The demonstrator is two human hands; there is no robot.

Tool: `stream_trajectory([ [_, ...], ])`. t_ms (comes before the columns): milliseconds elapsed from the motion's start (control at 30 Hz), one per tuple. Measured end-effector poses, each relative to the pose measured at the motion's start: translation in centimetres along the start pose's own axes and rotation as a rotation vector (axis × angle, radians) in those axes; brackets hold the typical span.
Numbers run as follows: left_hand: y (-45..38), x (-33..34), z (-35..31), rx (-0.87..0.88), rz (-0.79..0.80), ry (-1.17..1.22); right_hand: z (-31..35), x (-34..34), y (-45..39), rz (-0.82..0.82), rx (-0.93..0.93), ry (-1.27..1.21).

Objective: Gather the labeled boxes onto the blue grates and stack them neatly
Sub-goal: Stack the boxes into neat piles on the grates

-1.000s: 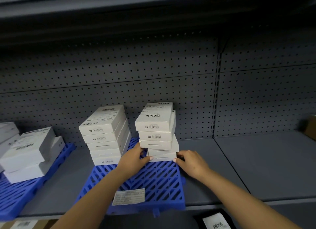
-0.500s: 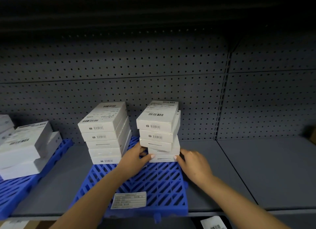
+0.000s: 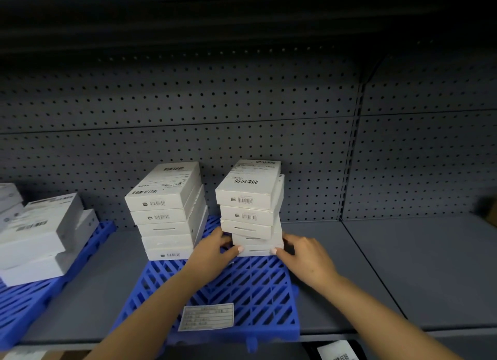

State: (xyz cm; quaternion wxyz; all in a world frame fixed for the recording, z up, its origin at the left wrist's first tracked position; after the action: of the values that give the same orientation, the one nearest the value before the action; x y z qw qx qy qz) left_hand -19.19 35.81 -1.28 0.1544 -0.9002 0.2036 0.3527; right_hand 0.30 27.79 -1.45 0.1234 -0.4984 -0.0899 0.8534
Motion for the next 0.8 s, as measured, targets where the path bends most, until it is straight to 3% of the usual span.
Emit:
stream_trajectory([
  [300, 0.9, -2.3, -2.5, 0.049, -0.185, -0.023, 1.2, -2.2, -0.9, -0.067, -0.017, -0.031],
  [800, 0.0, -1.7, -2.6, 0.030, -0.235, -0.080, 0.5, -2.1, -2.1, -0.047, -0.011, -0.085],
])
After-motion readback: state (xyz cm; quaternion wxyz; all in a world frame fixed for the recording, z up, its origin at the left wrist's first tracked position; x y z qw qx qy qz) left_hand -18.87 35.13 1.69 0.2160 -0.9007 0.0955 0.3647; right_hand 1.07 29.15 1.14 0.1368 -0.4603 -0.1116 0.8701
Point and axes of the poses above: each hand's wrist, its own y-axis away from the middle knuckle, its own x-axis out of the palm, z = x × y, the point moved 5 cm from there along -y, towards the middle knuckle, and after that the axes turned 1 degree about -x, right-handed, at the moved point
